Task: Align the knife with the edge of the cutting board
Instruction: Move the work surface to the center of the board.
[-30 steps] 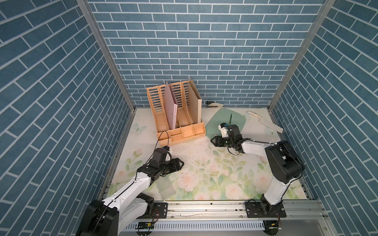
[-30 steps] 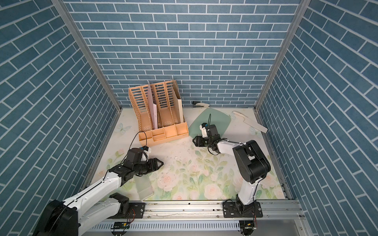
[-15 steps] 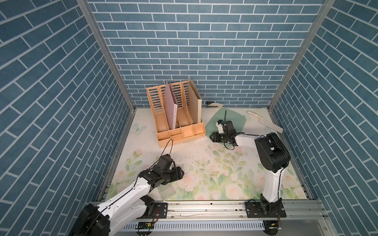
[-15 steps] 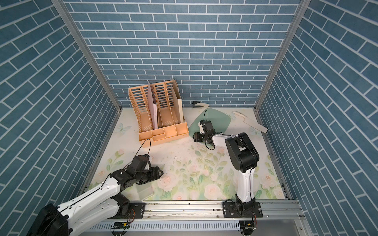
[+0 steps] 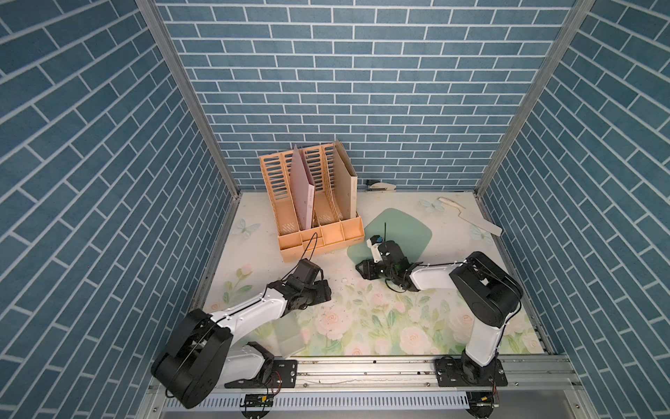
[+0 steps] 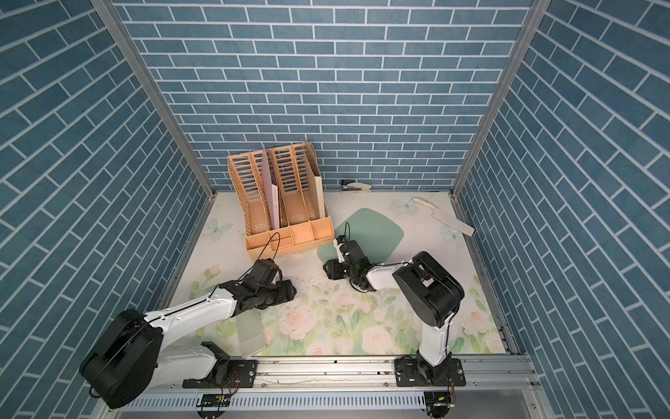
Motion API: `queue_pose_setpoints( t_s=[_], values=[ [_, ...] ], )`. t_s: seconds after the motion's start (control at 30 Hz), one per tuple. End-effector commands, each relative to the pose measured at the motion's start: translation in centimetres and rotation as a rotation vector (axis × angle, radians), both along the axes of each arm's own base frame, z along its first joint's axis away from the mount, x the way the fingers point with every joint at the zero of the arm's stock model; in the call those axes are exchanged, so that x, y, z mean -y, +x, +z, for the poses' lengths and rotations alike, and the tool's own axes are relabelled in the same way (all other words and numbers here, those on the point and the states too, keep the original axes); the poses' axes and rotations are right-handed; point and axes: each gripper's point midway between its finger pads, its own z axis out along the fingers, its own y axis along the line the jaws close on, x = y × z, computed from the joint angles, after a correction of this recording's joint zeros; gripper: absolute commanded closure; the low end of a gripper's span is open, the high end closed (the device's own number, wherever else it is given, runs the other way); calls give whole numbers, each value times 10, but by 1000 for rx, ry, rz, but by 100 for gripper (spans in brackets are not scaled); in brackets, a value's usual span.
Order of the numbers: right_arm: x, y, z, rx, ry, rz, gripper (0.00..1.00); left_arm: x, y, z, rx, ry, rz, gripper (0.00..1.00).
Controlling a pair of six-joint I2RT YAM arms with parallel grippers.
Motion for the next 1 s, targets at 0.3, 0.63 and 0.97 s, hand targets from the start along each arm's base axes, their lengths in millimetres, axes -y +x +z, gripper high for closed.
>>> queue_pose_setpoints(
  t_s=[0.3, 0.63, 0.97],
  values=[
    [-100, -104, -2, -230, 193, 181, 43, -36, 13, -2, 14, 60, 107, 23],
    [0, 1, 52, -34, 139, -21, 37, -30, 8, 23, 56, -43, 97, 22],
    [162, 115, 2, -143, -47, -333, 34, -15, 9, 12, 2, -104, 84, 18]
  ],
)
